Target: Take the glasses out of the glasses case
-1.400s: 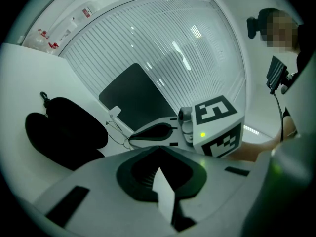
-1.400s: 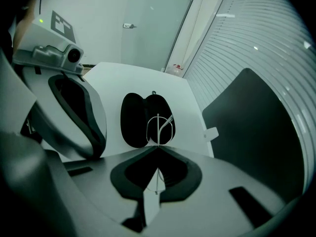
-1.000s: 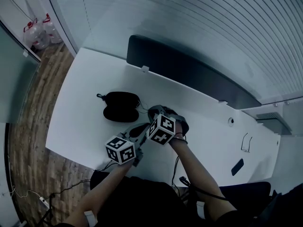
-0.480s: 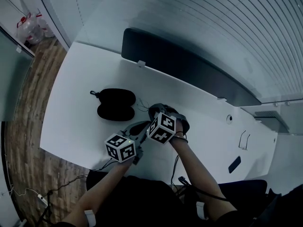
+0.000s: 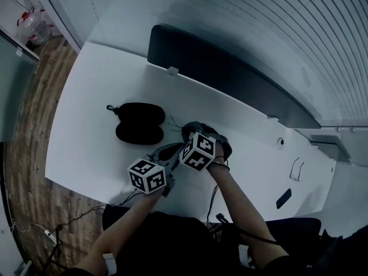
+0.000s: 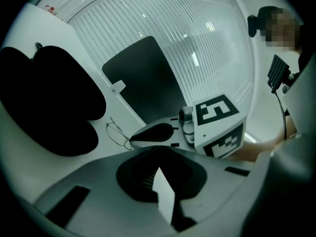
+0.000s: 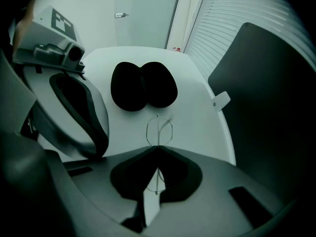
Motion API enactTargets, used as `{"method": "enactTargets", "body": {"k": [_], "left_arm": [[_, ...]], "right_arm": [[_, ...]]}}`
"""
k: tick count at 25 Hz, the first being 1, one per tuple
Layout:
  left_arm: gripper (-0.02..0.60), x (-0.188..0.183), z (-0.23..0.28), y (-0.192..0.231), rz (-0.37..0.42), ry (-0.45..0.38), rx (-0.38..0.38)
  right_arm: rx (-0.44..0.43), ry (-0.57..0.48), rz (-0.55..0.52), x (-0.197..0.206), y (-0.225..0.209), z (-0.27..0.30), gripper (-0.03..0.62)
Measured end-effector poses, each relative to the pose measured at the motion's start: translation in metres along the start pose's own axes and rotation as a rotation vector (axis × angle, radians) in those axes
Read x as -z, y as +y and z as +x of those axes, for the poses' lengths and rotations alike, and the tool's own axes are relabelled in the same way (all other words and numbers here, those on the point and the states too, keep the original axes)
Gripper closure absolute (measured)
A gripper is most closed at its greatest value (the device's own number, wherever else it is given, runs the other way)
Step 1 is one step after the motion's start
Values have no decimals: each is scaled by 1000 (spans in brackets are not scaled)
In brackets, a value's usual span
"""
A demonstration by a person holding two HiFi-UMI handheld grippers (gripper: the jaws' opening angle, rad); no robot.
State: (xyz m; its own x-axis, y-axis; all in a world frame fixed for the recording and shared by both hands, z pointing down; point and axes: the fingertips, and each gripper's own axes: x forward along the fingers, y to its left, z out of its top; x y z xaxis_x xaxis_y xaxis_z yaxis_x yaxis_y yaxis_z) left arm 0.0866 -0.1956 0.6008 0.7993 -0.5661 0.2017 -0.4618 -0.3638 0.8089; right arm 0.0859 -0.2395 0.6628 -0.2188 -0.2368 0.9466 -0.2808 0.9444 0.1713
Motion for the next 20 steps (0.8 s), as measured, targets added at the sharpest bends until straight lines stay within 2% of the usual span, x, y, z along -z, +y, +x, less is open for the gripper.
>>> {"method": "enactTargets", "body": {"k": [20], "left_arm": [[571,5,5,11,-35,17,-14]], "right_arm": [[-27,13,22,6,1,12,576]]}}
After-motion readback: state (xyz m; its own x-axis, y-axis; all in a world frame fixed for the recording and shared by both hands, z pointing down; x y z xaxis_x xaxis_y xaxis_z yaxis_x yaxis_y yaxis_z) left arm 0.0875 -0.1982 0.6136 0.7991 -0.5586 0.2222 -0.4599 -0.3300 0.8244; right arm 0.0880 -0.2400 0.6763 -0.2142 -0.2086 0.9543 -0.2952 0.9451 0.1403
